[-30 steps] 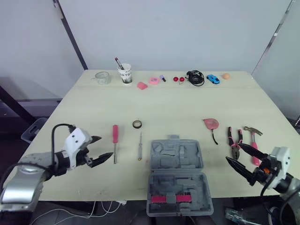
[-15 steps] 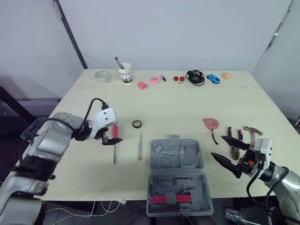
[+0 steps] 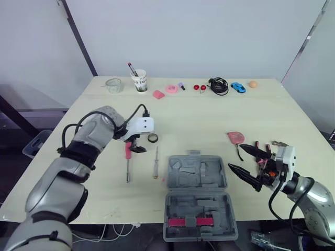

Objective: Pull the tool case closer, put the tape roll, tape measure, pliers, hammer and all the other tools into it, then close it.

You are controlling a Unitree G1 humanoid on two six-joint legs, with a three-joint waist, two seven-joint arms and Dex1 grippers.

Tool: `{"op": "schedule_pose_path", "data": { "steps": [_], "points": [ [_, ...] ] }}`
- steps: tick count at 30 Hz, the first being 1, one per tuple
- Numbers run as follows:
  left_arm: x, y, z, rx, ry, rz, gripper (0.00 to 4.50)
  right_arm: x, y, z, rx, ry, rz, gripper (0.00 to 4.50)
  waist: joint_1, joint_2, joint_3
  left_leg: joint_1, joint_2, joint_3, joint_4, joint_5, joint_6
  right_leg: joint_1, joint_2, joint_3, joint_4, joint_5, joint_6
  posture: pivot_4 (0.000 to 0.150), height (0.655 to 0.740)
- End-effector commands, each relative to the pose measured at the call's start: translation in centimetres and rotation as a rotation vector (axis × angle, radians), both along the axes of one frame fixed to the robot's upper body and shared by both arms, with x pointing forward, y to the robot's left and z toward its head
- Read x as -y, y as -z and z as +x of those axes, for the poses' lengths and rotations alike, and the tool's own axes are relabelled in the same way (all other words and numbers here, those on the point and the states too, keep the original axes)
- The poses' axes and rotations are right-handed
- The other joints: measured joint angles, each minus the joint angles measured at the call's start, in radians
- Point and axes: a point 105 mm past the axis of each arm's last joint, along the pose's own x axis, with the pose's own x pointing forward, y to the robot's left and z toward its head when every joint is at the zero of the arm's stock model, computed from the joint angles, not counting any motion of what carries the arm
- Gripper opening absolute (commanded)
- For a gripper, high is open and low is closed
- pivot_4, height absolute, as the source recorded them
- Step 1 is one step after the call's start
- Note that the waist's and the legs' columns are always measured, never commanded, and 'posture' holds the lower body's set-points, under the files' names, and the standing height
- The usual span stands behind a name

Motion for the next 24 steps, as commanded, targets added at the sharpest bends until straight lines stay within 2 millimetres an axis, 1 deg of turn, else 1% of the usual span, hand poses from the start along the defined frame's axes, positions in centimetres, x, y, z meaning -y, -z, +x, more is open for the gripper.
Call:
{"op": "schedule_pose_path", "data": {
  "steps": [1,6,7,11,15,17,24],
  "points": [
    [0.6,-0.4,0.7,-0.011,0.087,0.124,4.48,-0.2,-1.1,-0.2,0.039,-0.004,0.0,4.5,0.002,-0.001,0.0,0.0,0.0,0.0,0.0,0.0,0.0,0.0,0.0,0.0,0.0,0.0,0.0,0.15,0.74],
    [0.6,0.0,1.9,-0.034,0.095,0.239,4.48,-0.7,-1.6,0.2,0.046,-0.012,0.005,4.5,-0.001,-0.002,0.001,-0.001,0.0,0.0,0.001,0.0,0.0,0.0,0.0,0.0,0.0,0.0,0.0,0.15,0.74],
    [0.4,0.0,2.2,-0.028,0.092,0.271,4.48,-0.8,-1.7,0.3,0.048,-0.016,0.004,4.5,-0.001,-0.002,0.001,-0.001,0.0,-0.001,0.001,0.0,0.0,0.0,0.0,0.0,0.0,0.0,0.0,0.15,0.74],
    [0.8,0.7,3.4,0.011,0.075,0.344,4.48,-1.0,-1.7,0.5,0.057,-0.019,-0.013,4.5,-0.001,-0.003,0.002,-0.001,0.0,-0.001,0.001,0.0,0.0,0.0,0.0,0.0,0.0,0.0,0.0,0.15,0.74],
    [1.1,1.9,3.5,-0.002,0.09,0.394,4.48,-1.3,-2.2,0.5,0.065,-0.029,0.001,4.5,0.0,-0.004,0.002,-0.002,0.0,-0.001,0.001,0.0,0.0,0.0,0.0,0.0,0.0,0.0,0.0,0.15,0.74],
    [1.5,2.4,3.6,-0.002,0.093,0.389,4.48,-1.4,-2.2,0.4,0.068,-0.039,-0.002,4.5,-0.001,-0.004,0.003,-0.002,0.0,-0.001,0.001,0.0,0.0,0.0,0.0,0.0,0.0,0.0,0.0,0.15,0.74],
    [2.3,3.2,3.7,0.003,0.096,0.398,4.48,-1.3,-1.9,0.0,0.075,-0.061,-0.05,4.5,0.0,-0.006,0.003,-0.002,0.0,-0.002,0.001,0.0,0.0,0.0,0.0,0.0,0.0,0.0,0.0,0.15,0.74]
  ]
}}
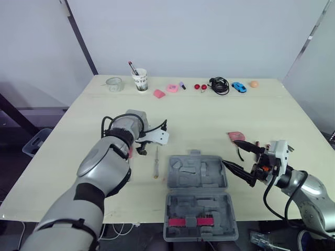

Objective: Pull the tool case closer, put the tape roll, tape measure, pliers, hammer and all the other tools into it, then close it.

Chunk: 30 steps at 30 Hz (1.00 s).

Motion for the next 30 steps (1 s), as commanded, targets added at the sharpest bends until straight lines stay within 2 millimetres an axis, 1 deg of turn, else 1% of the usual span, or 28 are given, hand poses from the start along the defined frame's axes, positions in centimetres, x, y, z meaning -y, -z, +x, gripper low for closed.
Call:
{"op": "schedule_pose_path", "data": {
  "steps": [1,3,4,5,6,7,8,9,11,12,13,14,18,23,30],
  "points": [
    [0.6,-0.7,0.6,0.036,0.013,0.02,4.48,0.1,-1.0,-0.8,0.066,-0.029,-0.041,4.5,0.001,0.0,0.0,0.0,0.0,0.0,0.0,0.0,0.0,0.0,0.0,0.0,0.0,0.0,0.0,0.15,0.74],
    [0.7,-0.7,0.7,0.043,0.016,0.024,4.0,0.1,-0.8,-0.9,0.064,-0.03,-0.05,4.5,0.001,0.0,0.0,0.0,0.0,0.0,0.0,0.0,0.0,0.0,0.0,0.0,0.0,0.0,0.0,0.15,0.74],
    [0.9,-0.5,0.7,0.042,0.021,0.022,3.98,0.0,-0.7,-1.0,0.064,-0.031,-0.051,4.5,0.0,0.0,0.0,0.0,0.0,0.0,0.0,0.0,0.0,0.0,0.0,0.0,0.0,0.0,0.0,0.15,0.74],
    [1.0,-0.4,0.7,0.046,0.02,0.014,3.41,0.0,-0.7,-1.0,0.065,-0.029,-0.049,4.5,0.001,0.0,0.0,0.0,0.0,0.0,0.0,0.0,0.0,0.0,0.0,0.0,0.0,0.0,0.0,0.15,0.74],
    [1.1,-0.4,0.8,0.054,0.02,0.011,3.15,-0.1,-0.8,-1.1,0.066,-0.028,-0.048,4.5,0.002,0.0,0.0,0.0,0.0,0.0,0.001,0.0,0.0,0.0,0.0,0.0,0.0,0.0,0.0,0.15,0.74],
    [1.2,-0.3,0.8,0.059,0.02,0.01,2.74,-0.1,-0.8,-1.1,0.067,-0.026,-0.046,4.5,0.002,0.0,0.0,0.0,0.0,0.0,0.001,0.0,0.0,0.0,0.0,0.0,0.001,0.0,0.0,0.15,0.74],
    [1.4,-0.3,0.9,0.069,0.017,0.002,2.59,-0.1,-0.8,-1.1,0.068,-0.024,-0.046,4.5,0.002,0.0,0.0,0.0,0.0,0.0,0.001,0.0,0.0,0.0,0.0,0.0,0.001,0.0,0.0,0.15,0.74],
    [1.4,-0.2,0.9,0.07,0.016,0.002,1.98,-0.1,-0.8,-1.1,0.069,-0.023,-0.049,4.5,0.002,0.0,0.0,0.0,0.0,0.0,0.001,0.0,0.0,0.0,0.0,0.0,0.001,0.0,0.0,0.15,0.74],
    [1.3,0.1,0.9,0.069,0.012,0.01,1.23,-0.1,-0.9,-1.1,0.071,-0.022,-0.051,4.5,0.002,0.0,0.0,0.0,0.0,-0.001,0.002,0.0,0.0,0.0,0.0,-0.001,0.002,0.0,0.0,0.15,0.74],
    [1.3,0.3,0.9,0.072,0.013,0.016,0.76,-0.1,-0.9,-1.1,0.072,-0.02,-0.052,4.5,0.001,0.0,0.0,0.0,0.0,-0.001,0.002,0.0,0.0,0.0,0.0,-0.001,0.002,0.0,0.0,0.15,0.74],
    [1.2,0.3,0.9,0.078,0.012,0.019,0.37,-0.1,-0.9,-1.1,0.072,-0.019,-0.053,4.5,0.001,0.0,0.0,0.0,0.0,-0.001,0.002,0.0,0.0,0.0,0.0,-0.001,0.002,0.0,0.0,0.15,0.74],
    [1.2,0.3,1.0,0.085,0.013,0.022,0.17,-0.1,-0.9,-1.2,0.072,-0.018,-0.054,4.5,0.001,0.0,0.0,0.0,0.0,-0.001,0.002,0.0,0.0,0.0,0.0,0.0,0.002,0.0,0.0,0.15,0.74],
    [1.4,0.1,1.3,0.115,0.025,0.026,0.17,-0.2,-0.8,-1.3,0.07,-0.014,-0.055,4.5,0.002,0.0,0.0,0.0,0.0,-0.001,0.002,0.0,0.0,0.0,0.0,-0.001,0.002,0.0,0.0,0.15,0.74],
    [1.4,0.0,1.3,0.113,0.042,0.041,0.17,-0.2,-0.5,-1.4,0.066,-0.012,-0.057,4.5,0.002,0.0,0.0,0.0,0.0,-0.001,0.003,0.0,0.0,0.001,0.0,-0.001,0.002,0.0,0.0,0.15,0.74],
    [1.3,-1.0,0.4,0.004,0.063,0.05,0.17,-0.1,-0.3,-1.3,0.064,-0.014,-0.066,4.5,0.0,0.0,0.0,0.0,0.0,0.0,0.003,0.0,0.0,0.001,0.0,-0.001,0.002,0.0,0.0,0.15,0.74]
  ]
}}
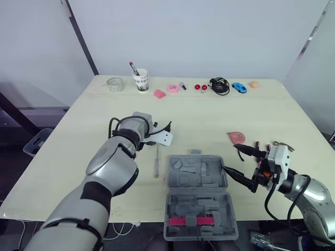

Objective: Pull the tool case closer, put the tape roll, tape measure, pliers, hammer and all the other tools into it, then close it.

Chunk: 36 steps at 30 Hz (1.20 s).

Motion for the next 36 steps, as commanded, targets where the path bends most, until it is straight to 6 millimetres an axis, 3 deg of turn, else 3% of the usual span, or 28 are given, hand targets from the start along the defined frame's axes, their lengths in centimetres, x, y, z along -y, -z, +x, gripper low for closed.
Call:
{"op": "schedule_pose_path", "data": {
  "steps": [1,9,15,18,21,31,36],
  "points": [
    [0.0,-1.6,-0.3,-0.054,0.024,0.006,0.17,-0.1,-0.7,-0.2,0.044,-0.013,0.002,4.5,-0.001,0.0,0.0,0.0,0.0,0.0,0.0,0.0,0.0,0.0,0.0,0.0,0.0,0.0,0.0,0.15,0.74],
    [-0.7,-2.6,-2.8,-0.282,0.049,-0.016,0.17,-0.4,-0.9,0.2,0.05,-0.027,0.003,4.5,-0.002,0.0,0.0,0.0,0.0,0.0,0.0,0.0,0.0,0.0,0.0,0.0,0.0,0.0,0.0,0.15,0.74],
    [-1.1,-2.6,-4.0,-0.329,0.074,-0.018,0.17,-0.4,-0.6,0.5,0.049,-0.037,0.006,4.5,-0.001,0.0,0.0,0.0,0.0,0.0,0.0,0.0,0.0,0.0,0.0,0.001,0.0,0.0,0.0,0.15,0.74],
    [-1.6,-1.8,-4.1,-0.317,0.071,-0.008,0.91,-0.5,-0.5,0.6,0.049,-0.047,0.007,4.5,-0.001,0.0,0.0,0.0,0.0,-0.001,0.0,0.0,0.0,0.0,0.0,0.0,0.0,0.0,0.0,0.15,0.74],
    [-1.5,-1.7,-4.0,-0.288,0.08,-0.012,2.25,-0.5,-0.3,0.6,0.049,-0.048,0.005,4.5,-0.001,0.0,0.0,0.0,0.0,-0.001,0.0,0.0,0.0,0.0,0.0,0.0,0.0,0.0,0.0,0.15,0.74],
    [-0.6,-3.2,-4.5,-0.253,0.119,-0.036,2.25,-0.2,-0.1,0.3,0.045,-0.032,-0.002,4.5,-0.001,0.0,0.0,0.0,0.0,-0.001,0.0,0.0,0.0,0.0,0.0,0.001,0.0,0.0,0.0,0.15,0.74],
    [-0.9,-1.7,-4.6,-0.257,0.06,-0.05,2.25,-0.2,-0.1,0.3,0.044,-0.025,-0.003,4.5,-0.001,0.0,0.0,0.0,0.0,0.0,0.0,0.0,0.0,0.0,0.0,0.001,0.0,0.0,0.0,0.15,0.74]
  ]
}}
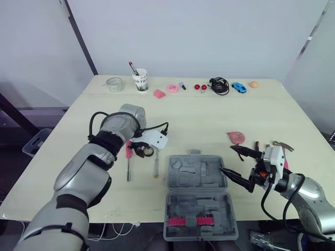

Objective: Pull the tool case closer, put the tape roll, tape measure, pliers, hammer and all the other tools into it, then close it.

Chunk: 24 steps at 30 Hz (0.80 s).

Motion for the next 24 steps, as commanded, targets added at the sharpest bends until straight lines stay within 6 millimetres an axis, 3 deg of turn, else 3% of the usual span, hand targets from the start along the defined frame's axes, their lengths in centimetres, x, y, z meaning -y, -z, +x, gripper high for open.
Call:
{"op": "schedule_pose_path", "data": {
  "steps": [1,23,24],
  "points": [
    [0.0,0.0,0.2,0.025,-0.025,-0.011,2.25,0.2,-1.2,-0.2,0.057,0.007,-0.003,4.5,0.0,0.0,0.0,0.0,0.0,0.0,0.0,0.0,0.0,0.0,0.0,0.0,0.0,0.0,0.0,0.15,0.74],
    [-0.5,2.2,1.5,0.102,-0.018,0.027,2.25,0.2,-1.1,-0.2,0.064,0.011,-0.006,4.5,0.001,0.0,0.0,0.0,0.0,0.001,0.0,0.0,0.0,0.0,0.0,0.0,0.0,0.0,0.0,0.15,0.74],
    [-0.5,2.3,1.3,0.088,-0.016,0.03,1.73,0.2,-1.0,-0.3,0.063,0.009,-0.007,4.5,0.001,0.0,0.0,0.0,0.0,0.001,0.0,0.0,0.0,0.0,0.0,0.0,0.0,0.0,0.0,0.15,0.74]
  ]
}}
